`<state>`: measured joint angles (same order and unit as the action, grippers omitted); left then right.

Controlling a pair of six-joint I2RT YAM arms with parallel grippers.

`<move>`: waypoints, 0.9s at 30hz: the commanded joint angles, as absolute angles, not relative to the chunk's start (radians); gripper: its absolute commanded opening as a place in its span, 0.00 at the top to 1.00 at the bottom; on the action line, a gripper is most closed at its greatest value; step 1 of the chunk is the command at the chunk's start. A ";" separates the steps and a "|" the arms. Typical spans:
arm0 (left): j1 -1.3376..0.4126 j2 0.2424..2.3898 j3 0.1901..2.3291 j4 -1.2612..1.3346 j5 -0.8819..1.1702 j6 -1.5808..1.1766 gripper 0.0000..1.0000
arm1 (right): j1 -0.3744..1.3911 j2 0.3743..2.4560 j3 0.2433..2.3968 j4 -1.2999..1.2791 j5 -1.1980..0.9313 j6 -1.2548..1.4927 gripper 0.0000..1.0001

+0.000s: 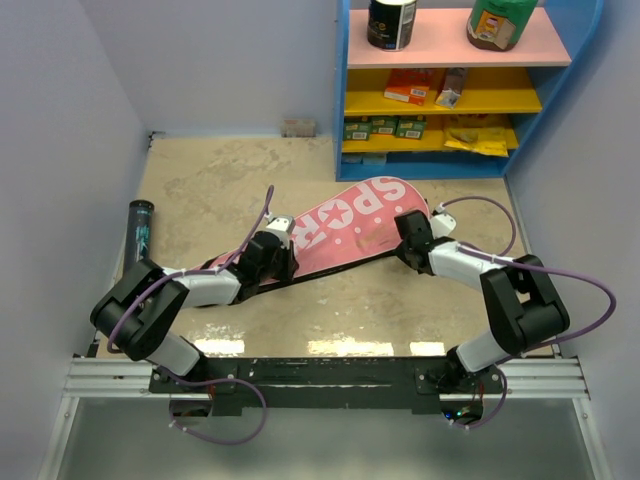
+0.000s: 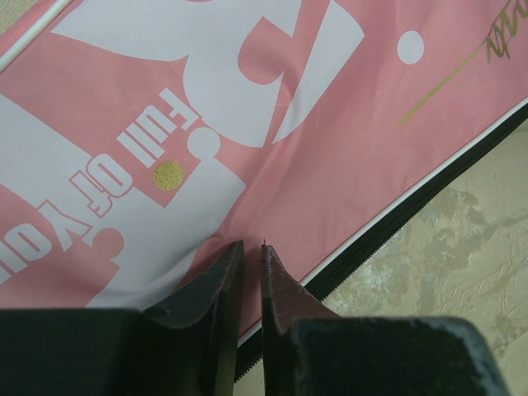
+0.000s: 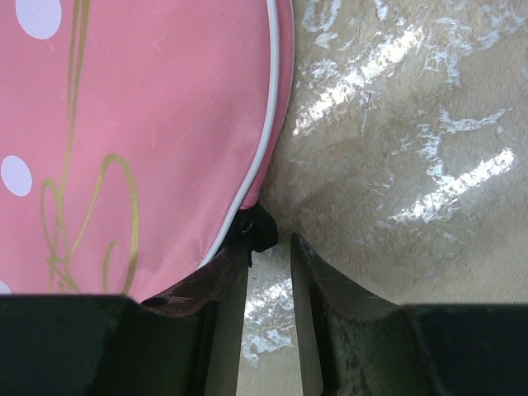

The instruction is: Pack up the badminton gear

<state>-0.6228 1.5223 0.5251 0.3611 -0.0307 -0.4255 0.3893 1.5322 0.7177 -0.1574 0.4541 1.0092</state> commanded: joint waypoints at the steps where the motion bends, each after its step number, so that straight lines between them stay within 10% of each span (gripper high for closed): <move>1: -0.617 1.549 0.492 0.345 -0.020 -0.402 0.82 | 0.383 1.552 0.750 -0.164 0.459 1.002 0.67; 14: -0.617 1.551 0.486 0.348 -0.015 -0.399 0.82 | 0.384 1.626 0.793 -0.120 0.413 0.988 0.71; 27: -0.617 1.554 0.483 0.357 -0.017 -0.399 0.82 | 0.383 1.669 0.804 -0.098 0.385 0.933 1.00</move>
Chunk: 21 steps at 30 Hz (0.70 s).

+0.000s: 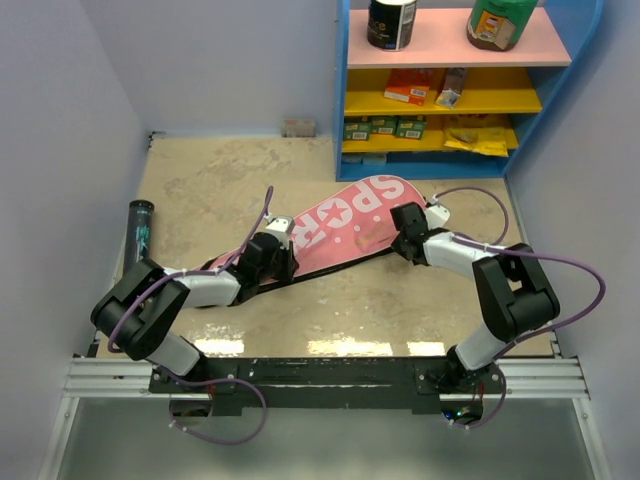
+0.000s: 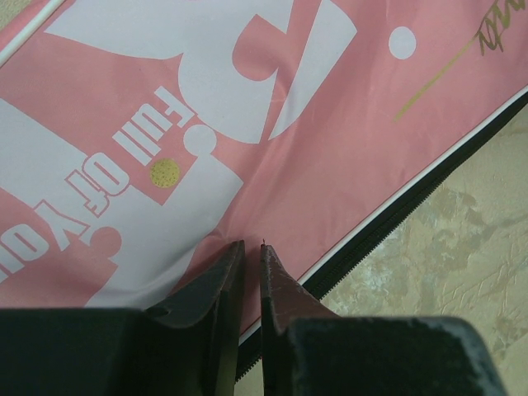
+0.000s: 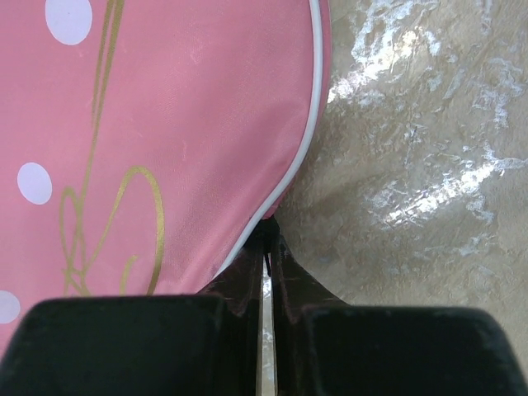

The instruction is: Pack up the badminton gear

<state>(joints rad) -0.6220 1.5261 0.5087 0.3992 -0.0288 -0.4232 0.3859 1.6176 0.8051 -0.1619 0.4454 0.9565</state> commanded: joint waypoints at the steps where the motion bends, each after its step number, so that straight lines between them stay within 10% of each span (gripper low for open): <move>1: -0.617 1.555 0.485 0.357 -0.015 -0.397 0.82 | 0.385 1.654 0.798 -0.089 0.367 0.925 1.00; 21: -0.617 1.608 0.479 0.434 0.043 -0.414 0.89 | 0.709 1.750 0.908 -0.129 0.212 0.956 1.00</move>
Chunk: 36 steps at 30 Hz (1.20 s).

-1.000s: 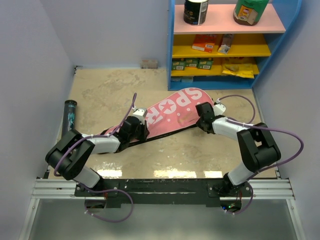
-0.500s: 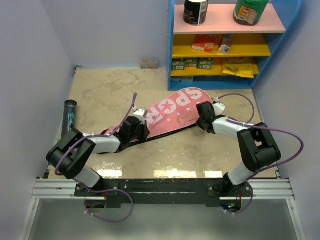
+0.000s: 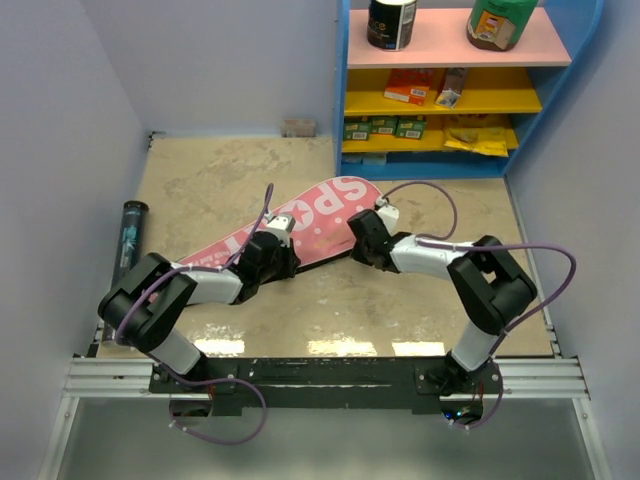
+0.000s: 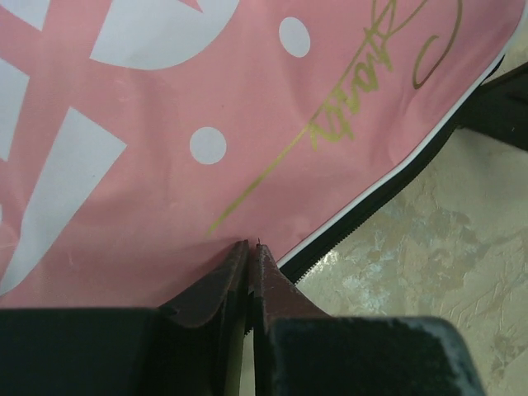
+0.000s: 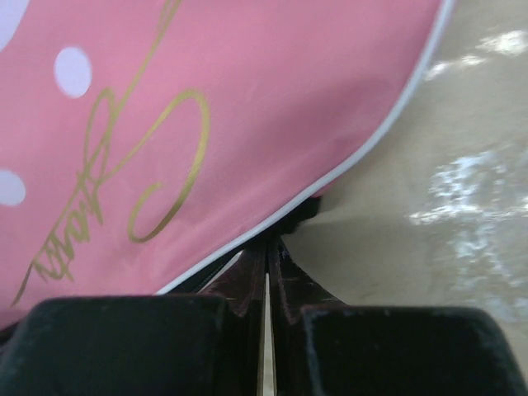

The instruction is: Pack up the badminton gear

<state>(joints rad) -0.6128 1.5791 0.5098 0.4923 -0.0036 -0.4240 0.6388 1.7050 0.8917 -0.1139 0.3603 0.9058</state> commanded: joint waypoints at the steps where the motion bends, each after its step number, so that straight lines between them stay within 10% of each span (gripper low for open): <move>1: -0.617 1.605 0.477 0.434 0.046 -0.414 0.89 | 0.713 1.746 0.907 -0.132 0.218 0.965 1.00; 7: -0.617 1.551 0.465 0.440 0.075 -0.416 0.88 | 0.712 1.677 0.884 -0.187 0.296 1.002 1.00; 17: -0.620 1.313 0.564 0.201 -0.061 -0.410 0.33 | 0.704 1.609 0.836 -0.186 0.282 1.000 1.00; 36: -0.618 1.595 0.816 0.050 -0.325 -0.138 0.18 | 0.561 1.405 0.699 -0.156 0.230 0.867 1.00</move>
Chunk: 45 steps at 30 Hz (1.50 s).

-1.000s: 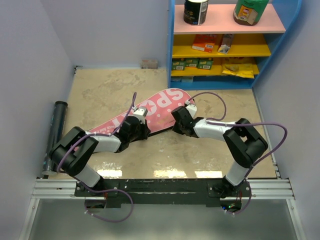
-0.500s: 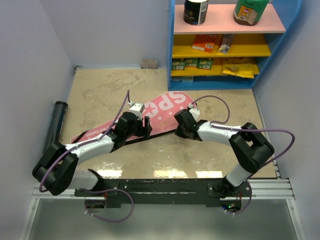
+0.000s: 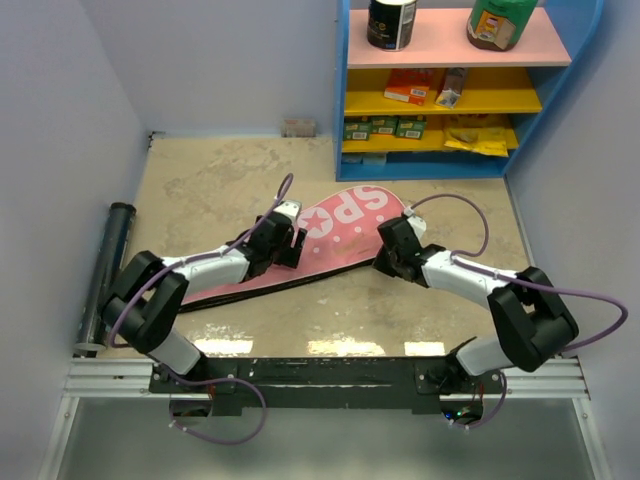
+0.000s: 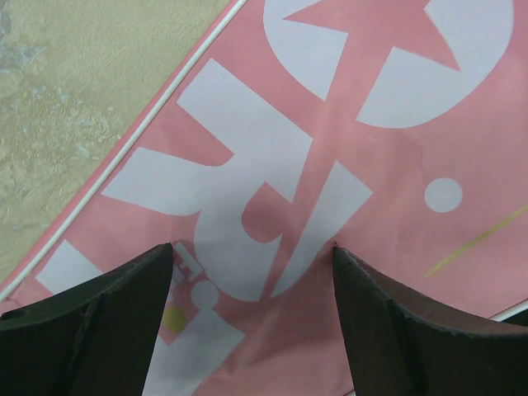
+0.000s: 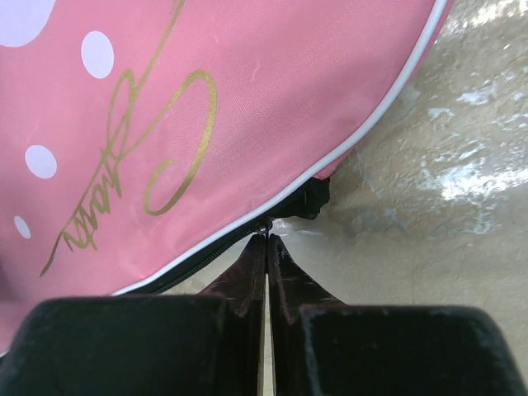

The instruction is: Pack up the badminton gear

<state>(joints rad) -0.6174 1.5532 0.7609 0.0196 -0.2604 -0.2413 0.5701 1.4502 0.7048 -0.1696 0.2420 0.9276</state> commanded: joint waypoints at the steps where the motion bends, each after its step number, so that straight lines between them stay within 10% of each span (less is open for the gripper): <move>1: -0.618 1.604 0.824 0.054 -0.318 -0.118 0.17 | 0.561 1.399 0.698 -0.158 0.230 0.861 1.00; 9: -0.620 1.718 0.824 0.081 -0.067 -0.078 0.23 | 0.555 1.379 0.681 -0.152 0.200 0.824 1.00; 17: -0.620 1.813 0.813 0.092 0.147 -0.135 0.56 | 0.572 1.430 0.676 -0.092 0.141 0.827 1.00; 45: -0.661 1.703 0.755 0.390 0.414 -0.413 0.59 | 0.988 1.764 0.779 0.402 -0.072 1.169 1.00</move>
<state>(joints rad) -0.6170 1.7382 0.7540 0.3958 0.2745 -0.3195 0.9775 1.7618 0.7952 0.2520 0.0040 1.0954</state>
